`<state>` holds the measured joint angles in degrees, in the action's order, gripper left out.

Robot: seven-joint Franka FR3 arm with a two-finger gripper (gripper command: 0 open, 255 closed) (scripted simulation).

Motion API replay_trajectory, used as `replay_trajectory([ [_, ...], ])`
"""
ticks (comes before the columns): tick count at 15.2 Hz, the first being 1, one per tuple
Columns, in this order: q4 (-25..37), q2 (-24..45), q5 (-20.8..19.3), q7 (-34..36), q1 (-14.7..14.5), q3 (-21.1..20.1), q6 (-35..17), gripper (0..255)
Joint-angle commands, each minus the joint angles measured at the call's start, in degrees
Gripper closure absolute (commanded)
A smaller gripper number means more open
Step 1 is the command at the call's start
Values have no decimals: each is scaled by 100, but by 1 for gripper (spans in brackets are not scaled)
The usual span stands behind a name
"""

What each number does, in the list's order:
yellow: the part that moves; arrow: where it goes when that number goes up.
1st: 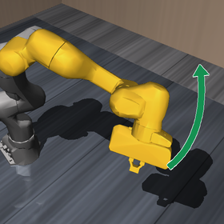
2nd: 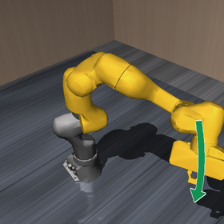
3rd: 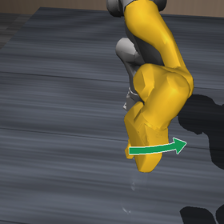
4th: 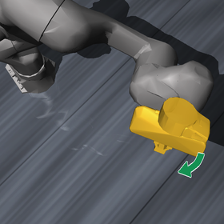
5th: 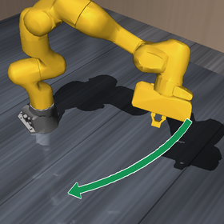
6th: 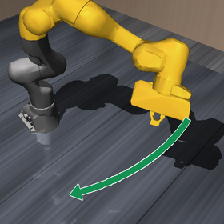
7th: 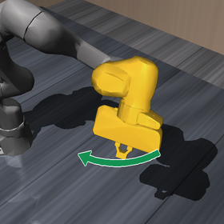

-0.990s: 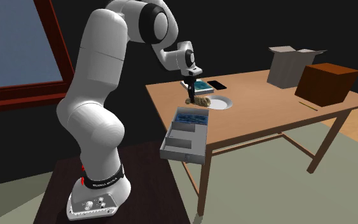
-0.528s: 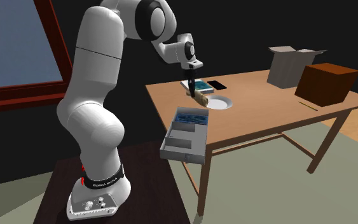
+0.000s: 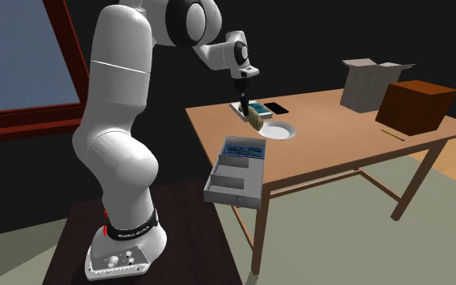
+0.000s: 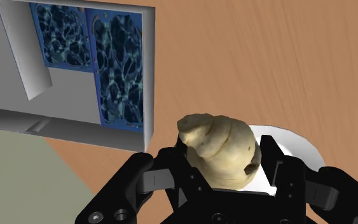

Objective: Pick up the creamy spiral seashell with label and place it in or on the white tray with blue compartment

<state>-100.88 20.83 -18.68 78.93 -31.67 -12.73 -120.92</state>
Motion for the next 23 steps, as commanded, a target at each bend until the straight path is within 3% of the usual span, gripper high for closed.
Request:
replay_trajectory([
  [1,74,-61,34,-46,6,-11,127,255],
  [3,144,-118,66,-84,9,-22,248,255],
  [13,-2712,-2294,496,-600,444,88,-618,255],
  [23,-4953,-4494,814,-1421,567,563,-831,255],
])
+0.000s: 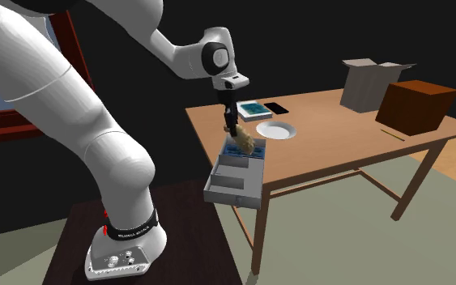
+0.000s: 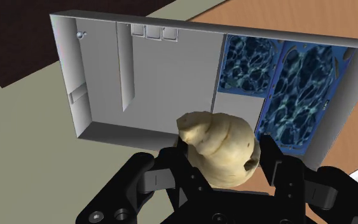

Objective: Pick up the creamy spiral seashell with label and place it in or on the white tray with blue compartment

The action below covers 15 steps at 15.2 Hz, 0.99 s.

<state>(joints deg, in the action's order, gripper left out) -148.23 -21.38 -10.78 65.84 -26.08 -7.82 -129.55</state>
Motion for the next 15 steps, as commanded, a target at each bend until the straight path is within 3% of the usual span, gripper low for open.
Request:
replay_trajectory([
  [1,-290,-357,26,-142,9,96,39,255],
  [15,-782,494,-360,295,193,-21,-1272,255],
])
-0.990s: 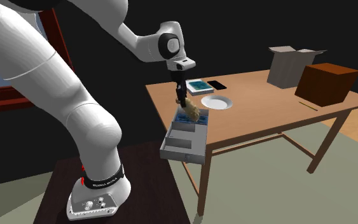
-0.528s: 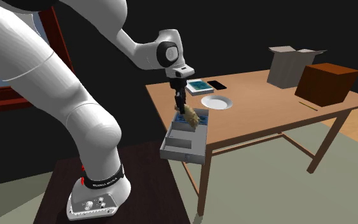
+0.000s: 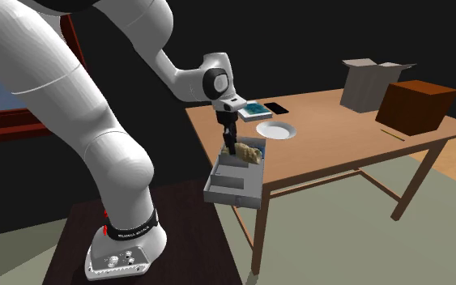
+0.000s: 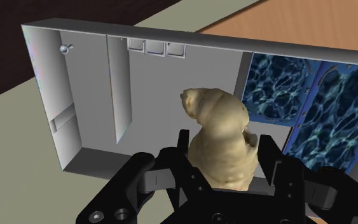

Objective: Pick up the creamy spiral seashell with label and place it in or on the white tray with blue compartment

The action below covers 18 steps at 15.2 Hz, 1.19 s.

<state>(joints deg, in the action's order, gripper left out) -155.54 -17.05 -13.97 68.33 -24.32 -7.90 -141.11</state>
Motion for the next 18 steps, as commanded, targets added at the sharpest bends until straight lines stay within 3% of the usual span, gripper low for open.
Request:
replay_trajectory([
  [1,-52,62,-40,47,17,-12,-115,255],
  [8,-52,62,-40,47,17,-13,-115,255],
  [9,-52,62,-40,47,17,-13,-115,0],
  [14,-52,61,-40,47,17,-13,-116,0],
  [18,200,-592,296,-164,-188,-7,784,0],
])
